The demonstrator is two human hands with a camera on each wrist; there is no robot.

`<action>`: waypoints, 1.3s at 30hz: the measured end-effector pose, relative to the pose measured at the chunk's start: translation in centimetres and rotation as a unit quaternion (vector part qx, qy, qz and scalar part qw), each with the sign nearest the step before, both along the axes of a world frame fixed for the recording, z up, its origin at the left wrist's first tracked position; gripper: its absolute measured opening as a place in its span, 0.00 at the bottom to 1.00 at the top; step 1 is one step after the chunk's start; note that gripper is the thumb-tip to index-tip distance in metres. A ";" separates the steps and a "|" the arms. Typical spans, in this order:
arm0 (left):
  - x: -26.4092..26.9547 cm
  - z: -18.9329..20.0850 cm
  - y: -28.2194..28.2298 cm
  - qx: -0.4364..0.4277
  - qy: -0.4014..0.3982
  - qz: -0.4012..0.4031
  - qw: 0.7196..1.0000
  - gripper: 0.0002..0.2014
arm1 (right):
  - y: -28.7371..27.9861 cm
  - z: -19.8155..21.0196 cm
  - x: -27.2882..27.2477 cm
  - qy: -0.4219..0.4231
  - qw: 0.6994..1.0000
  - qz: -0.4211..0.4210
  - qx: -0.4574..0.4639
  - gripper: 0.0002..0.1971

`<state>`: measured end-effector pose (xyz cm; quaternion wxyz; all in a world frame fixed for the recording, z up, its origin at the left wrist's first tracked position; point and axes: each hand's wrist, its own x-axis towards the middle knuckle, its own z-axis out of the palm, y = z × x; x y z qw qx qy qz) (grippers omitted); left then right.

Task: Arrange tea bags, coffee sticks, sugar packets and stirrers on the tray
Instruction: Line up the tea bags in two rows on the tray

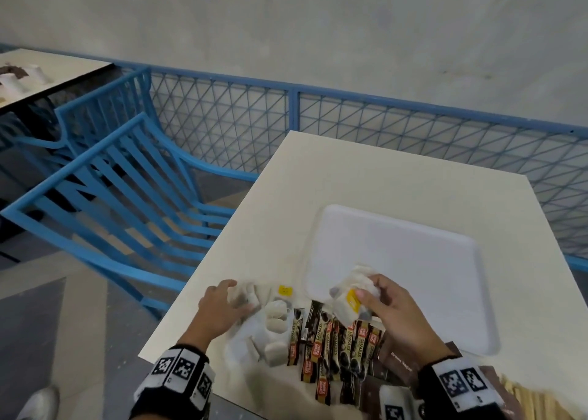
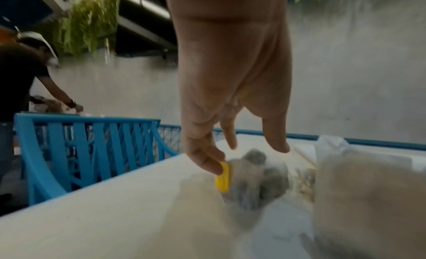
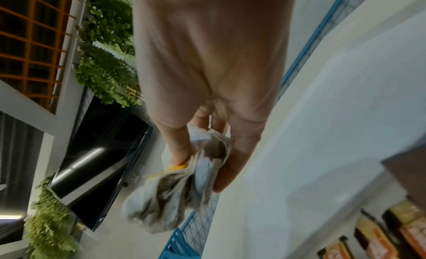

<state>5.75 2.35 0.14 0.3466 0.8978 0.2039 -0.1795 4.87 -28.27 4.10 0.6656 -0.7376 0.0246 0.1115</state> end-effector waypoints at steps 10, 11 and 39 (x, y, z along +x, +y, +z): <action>0.7 -1.4 -1.7 0.081 -0.045 -0.033 0.995 0.23 | -1.0 -1.4 -0.7 0.004 0.999 -0.018 -0.029 0.05; 0.5 -1.5 -1.7 0.083 -0.052 -0.024 0.995 0.20 | -1.1 -1.4 -0.7 0.003 0.999 -0.019 -0.031 0.05; -0.5 8.0 -11.0 -0.663 0.103 0.153 0.725 0.26 | 4.0 3.3 0.1 -0.095 0.990 0.077 -0.074 0.05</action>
